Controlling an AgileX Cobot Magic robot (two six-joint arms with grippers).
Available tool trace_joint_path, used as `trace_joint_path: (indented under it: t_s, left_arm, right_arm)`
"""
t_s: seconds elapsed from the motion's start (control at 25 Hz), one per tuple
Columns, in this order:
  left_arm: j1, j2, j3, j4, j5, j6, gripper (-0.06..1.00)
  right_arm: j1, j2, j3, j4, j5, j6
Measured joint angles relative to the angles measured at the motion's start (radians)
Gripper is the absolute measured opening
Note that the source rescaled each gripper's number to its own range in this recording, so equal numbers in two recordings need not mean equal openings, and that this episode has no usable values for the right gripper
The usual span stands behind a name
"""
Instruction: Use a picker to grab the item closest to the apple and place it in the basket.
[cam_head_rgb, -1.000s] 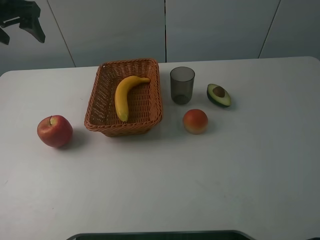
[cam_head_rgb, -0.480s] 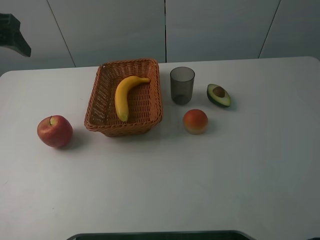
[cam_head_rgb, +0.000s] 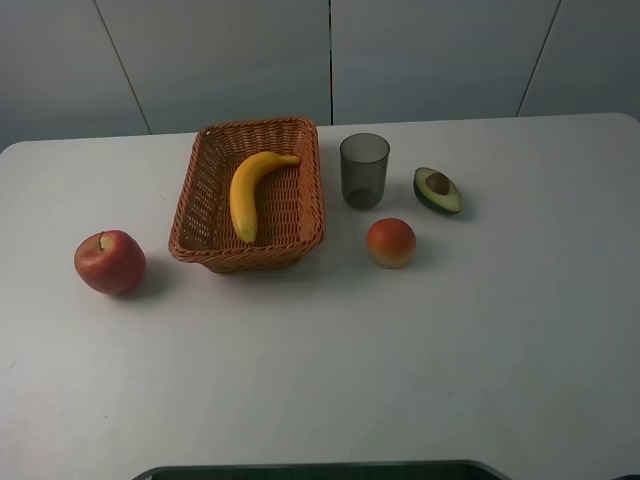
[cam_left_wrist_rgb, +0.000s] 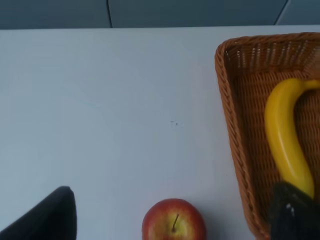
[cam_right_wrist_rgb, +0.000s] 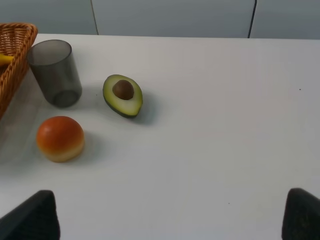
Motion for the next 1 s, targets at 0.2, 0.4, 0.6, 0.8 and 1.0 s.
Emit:
trace_joint_path:
  t_s: [0.2, 0.4, 0.6, 0.8, 1.0]
  left_arm:
    - [0.0, -0.099, 0.0, -0.025, 0.062, 0.0, 0.99]
    - [0.0, -0.195, 0.0, -0.027, 0.144, 0.015, 0.99]
    - [0.0, -0.295, 0.075, -0.029, 0.192, 0.056, 0.99]
    - [0.0, -0.435, 0.214, -0.029, 0.203, 0.071, 0.99]
    - [0.0, -0.617, 0.302, -0.033, 0.217, 0.077, 0.99]
  right_arm:
    - [0.0, 0.0, 0.0, 0.0, 0.0, 0.002]
    - [0.0, 0.0, 0.0, 0.0, 0.0, 0.002]
    - [0.0, 0.0, 0.0, 0.0, 0.0, 0.002]
    - [0.0, 0.0, 0.0, 0.0, 0.0, 0.002]
    - [0.0, 0.0, 0.0, 0.0, 0.0, 0.002]
